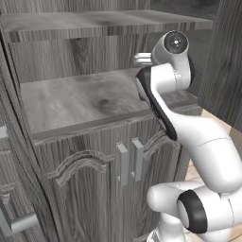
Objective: Move the shaker and syrup bottle from the cabinet to the dining counter.
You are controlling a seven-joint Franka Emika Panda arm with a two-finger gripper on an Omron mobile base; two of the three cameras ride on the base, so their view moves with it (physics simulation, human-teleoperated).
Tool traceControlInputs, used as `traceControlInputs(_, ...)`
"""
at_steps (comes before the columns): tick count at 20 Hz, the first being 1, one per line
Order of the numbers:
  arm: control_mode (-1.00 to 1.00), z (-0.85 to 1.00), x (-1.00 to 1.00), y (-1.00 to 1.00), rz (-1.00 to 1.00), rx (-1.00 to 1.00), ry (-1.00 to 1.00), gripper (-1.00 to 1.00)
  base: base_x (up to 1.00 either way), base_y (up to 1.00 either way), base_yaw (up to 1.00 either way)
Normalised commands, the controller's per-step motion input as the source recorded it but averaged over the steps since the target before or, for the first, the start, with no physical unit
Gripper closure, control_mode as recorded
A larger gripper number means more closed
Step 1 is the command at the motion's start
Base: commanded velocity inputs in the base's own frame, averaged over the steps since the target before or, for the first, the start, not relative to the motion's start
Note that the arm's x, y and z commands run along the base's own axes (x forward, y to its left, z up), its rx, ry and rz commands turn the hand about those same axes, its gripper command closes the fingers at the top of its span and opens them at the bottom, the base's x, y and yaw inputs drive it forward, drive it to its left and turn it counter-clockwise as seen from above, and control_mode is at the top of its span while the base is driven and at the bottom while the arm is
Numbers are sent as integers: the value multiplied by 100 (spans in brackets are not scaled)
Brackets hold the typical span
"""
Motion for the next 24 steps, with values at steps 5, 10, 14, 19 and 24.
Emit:
traceControlInputs(5,-100,0,30,0,0,0,6,-100,0,0,0)
traceControlInputs(10,-100,-2,38,0,0,0,7,-100,0,0,0)
traceControlInputs(14,-100,-3,37,0,0,0,1,-100,0,0,0)
traceControlInputs(19,-100,-10,30,0,0,0,0,-100,0,0,0)
traceControlInputs(24,-100,-20,15,0,0,0,0,-100,0,0,0)
